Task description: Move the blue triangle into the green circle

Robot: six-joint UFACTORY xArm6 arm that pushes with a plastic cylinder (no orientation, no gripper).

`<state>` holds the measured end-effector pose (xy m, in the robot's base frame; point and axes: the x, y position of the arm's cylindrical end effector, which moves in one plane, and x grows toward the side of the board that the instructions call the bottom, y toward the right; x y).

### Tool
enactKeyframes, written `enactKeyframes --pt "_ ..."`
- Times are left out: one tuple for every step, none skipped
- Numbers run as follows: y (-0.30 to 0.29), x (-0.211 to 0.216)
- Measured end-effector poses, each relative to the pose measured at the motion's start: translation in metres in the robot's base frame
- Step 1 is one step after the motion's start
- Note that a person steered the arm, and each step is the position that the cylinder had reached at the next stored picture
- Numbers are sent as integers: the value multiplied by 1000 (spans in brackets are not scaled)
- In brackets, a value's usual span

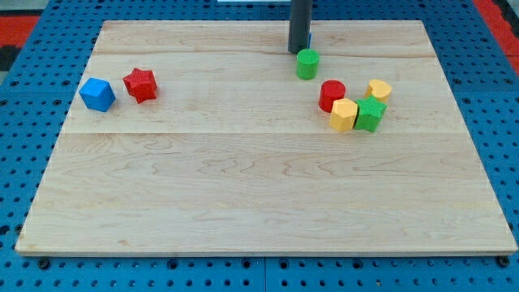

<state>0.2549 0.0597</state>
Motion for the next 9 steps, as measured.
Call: enactKeyframes --pt "-17 -25" --pt "-66 -38" --pt "-67 -61" --pt "-45 -63" --pt "7 -63" --pt "50 -53" --pt "70 -51" --pt "37 -36" --pt "35 -56"
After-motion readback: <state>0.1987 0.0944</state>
